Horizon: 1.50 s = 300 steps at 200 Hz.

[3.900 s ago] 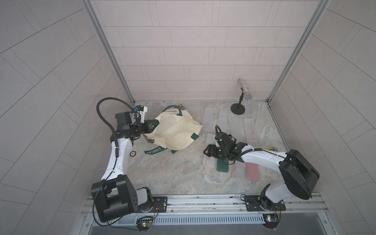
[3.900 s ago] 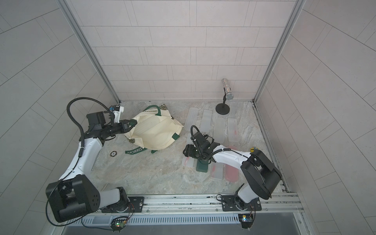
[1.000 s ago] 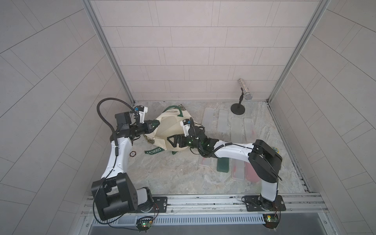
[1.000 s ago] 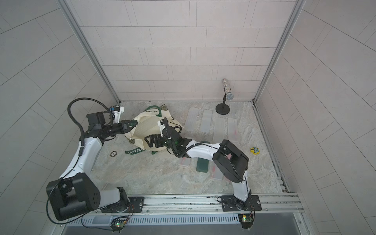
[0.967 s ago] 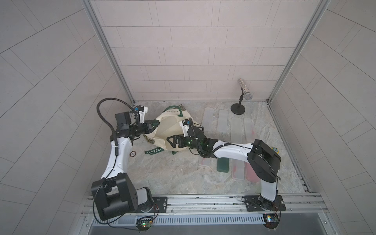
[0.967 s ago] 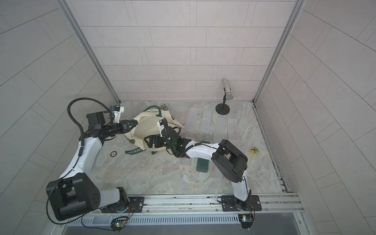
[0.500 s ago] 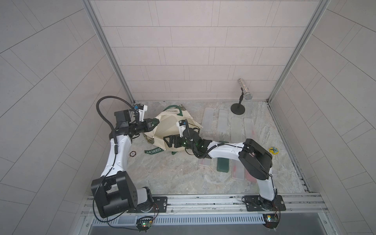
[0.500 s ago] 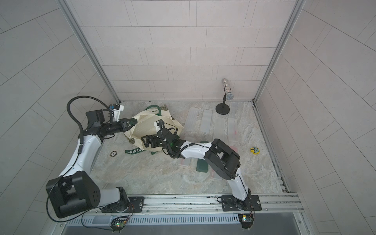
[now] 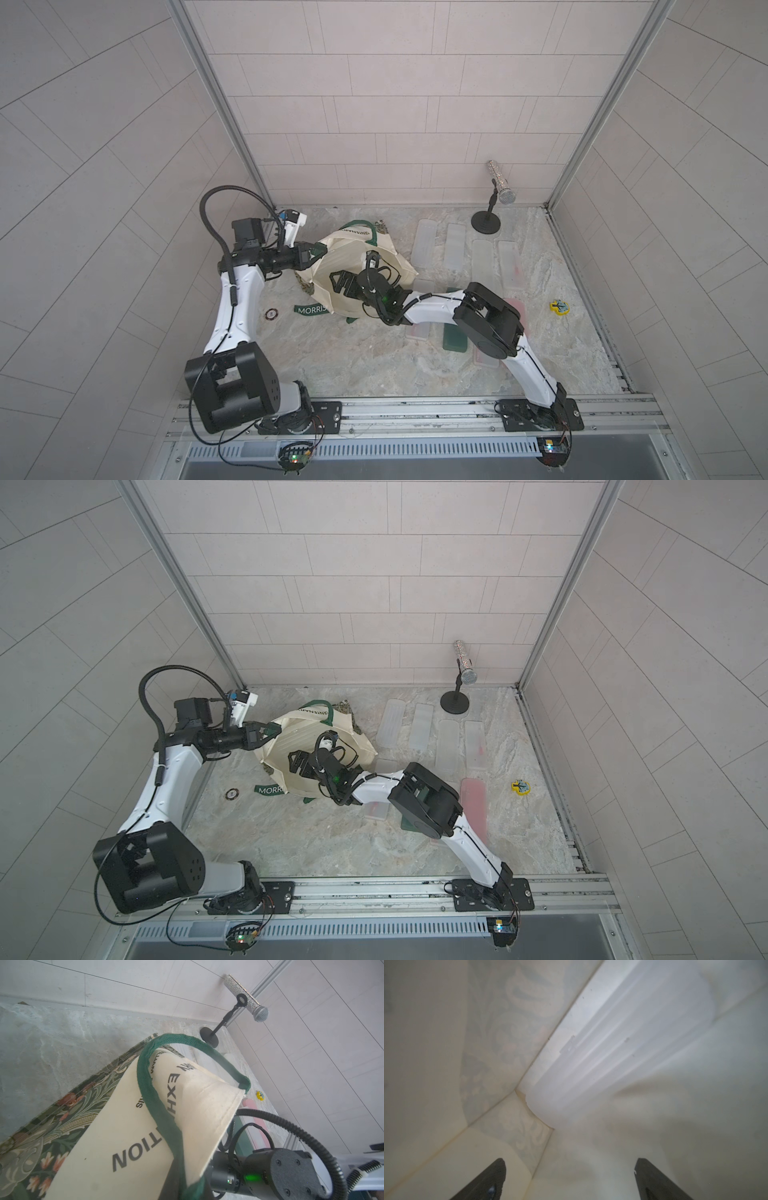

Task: Take out the pencil case from the canvas bag
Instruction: Pick up the pencil case from the canvas bag.

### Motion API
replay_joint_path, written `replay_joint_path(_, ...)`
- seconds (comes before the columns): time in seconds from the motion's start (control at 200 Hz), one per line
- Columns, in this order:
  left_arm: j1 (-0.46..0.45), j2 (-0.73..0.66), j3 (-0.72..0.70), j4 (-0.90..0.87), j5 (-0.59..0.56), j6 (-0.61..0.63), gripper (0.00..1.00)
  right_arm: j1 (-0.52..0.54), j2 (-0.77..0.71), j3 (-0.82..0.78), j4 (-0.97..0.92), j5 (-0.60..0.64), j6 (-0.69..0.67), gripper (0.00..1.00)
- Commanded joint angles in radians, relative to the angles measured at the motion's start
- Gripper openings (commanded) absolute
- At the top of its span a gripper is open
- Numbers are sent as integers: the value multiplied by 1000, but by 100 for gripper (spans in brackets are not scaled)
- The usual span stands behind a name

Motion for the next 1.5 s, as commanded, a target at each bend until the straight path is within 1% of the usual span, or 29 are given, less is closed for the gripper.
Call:
replay_joint_path(0.0, 3, -25, 62, -136, 88, 213, 0, 13, 56, 120, -79, 97, 61, 100)
replay_joint_path(0.095, 3, -31, 94, -272, 81, 384, 0, 13, 107, 198, -78, 98, 104, 100)
replay_joint_path(0.15, 3, -33, 109, -331, 93, 443, 0, 14, 130, 241, -109, 108, 151, 100)
replay_joint_path(0.235, 3, -40, 116, -363, 108, 482, 0, 13, 155, 281, -192, 129, 258, 100)
replay_joint_path(0.32, 3, -49, 106, -367, 95, 507, 0, 19, 158, 264, -199, 159, 337, 100)
replay_joint_path(0.48, 3, -75, 85, -408, 76, 596, 0, 22, 134, 204, -247, 169, 412, 100)
replay_joint_path(0.605, -1, -123, 44, -408, 93, 640, 0, 21, 137, 154, -206, 168, 452, 100)
replay_joint_path(0.711, -6, -157, 34, -410, 99, 642, 0, 19, 148, 132, -130, 186, 488, 100)
replay_joint_path(0.781, -9, -178, 30, -419, 104, 644, 0, 18, 151, 106, -44, 223, 509, 100)
replay_joint_path(0.891, -13, -207, 18, -437, 104, 666, 0, -1, 164, 128, -17, 204, 548, 100)
replay_joint_path(0.971, -19, -223, 12, -449, 107, 671, 0, -7, 162, 113, -7, 220, 604, 100)
replay_joint_path(1.056, -33, -233, 10, -463, 106, 678, 0, -14, 170, 90, 46, 242, 652, 100)
replay_joint_path(1.211, -51, -242, 19, -495, 109, 692, 0, -39, 190, 80, 43, 202, 768, 100)
replay_joint_path(1.296, -56, -248, 24, -507, 112, 695, 0, -58, 184, 76, 10, 173, 778, 100)
replay_joint_path(1.341, -58, -253, 24, -509, 112, 695, 0, -63, 176, 72, -2, 161, 782, 98)
replay_joint_path(1.401, -61, -258, 27, -509, 103, 693, 0, -67, 170, 67, -2, 150, 796, 92)
replay_joint_path(1.496, -63, -262, 35, -510, 81, 692, 0, -74, 170, 87, -22, 111, 797, 87)
